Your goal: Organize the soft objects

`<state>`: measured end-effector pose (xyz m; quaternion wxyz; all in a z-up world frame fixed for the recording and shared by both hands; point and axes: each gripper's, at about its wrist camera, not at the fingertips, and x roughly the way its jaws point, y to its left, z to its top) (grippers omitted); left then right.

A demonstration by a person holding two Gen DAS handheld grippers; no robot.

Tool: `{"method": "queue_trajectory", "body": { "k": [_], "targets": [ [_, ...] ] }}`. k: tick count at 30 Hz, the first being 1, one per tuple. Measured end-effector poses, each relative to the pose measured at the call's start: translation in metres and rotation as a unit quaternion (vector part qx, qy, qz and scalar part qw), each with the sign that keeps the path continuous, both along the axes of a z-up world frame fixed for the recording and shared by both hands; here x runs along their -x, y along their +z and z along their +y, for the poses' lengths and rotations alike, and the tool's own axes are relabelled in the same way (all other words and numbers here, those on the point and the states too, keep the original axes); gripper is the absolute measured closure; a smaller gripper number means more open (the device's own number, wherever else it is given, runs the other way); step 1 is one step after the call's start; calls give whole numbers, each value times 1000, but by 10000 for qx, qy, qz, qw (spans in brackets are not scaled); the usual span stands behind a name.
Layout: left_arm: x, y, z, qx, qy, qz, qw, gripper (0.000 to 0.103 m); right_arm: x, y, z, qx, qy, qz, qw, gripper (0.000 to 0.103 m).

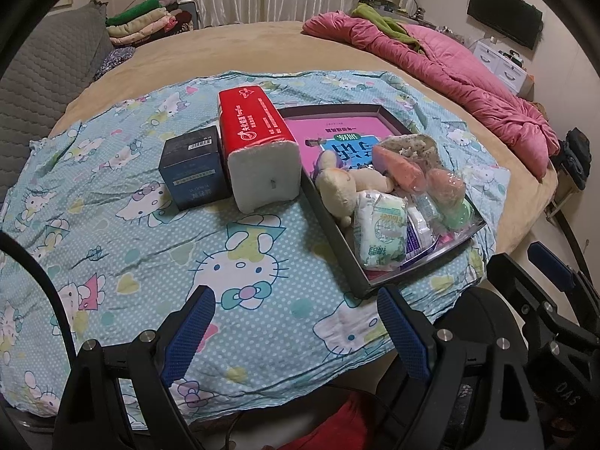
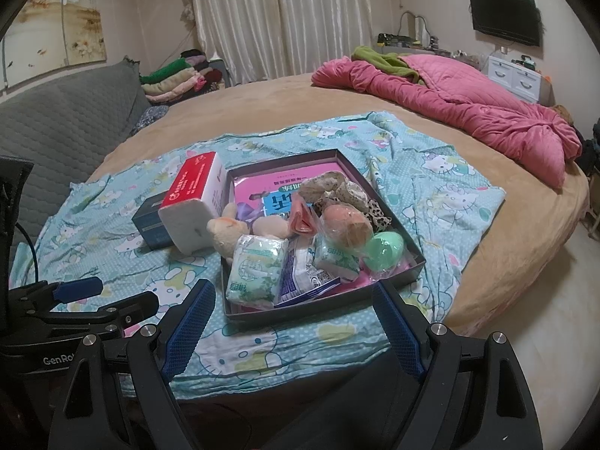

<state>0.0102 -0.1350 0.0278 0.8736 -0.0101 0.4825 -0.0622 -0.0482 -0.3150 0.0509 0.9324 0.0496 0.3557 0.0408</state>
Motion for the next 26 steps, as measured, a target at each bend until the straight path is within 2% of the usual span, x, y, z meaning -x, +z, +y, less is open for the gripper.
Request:
{"method": "queue_trajectory", "body": {
  "k": [13,26],
  "targets": [
    [-1,-2,0,-23,1,20,10000,15,0,-1,-4,-28,-52,13,10000,16],
    [-8,-19,12,6,127,129,9998,15,-4,-3,-2,-56,-91,64,9999,16]
  ]
}}
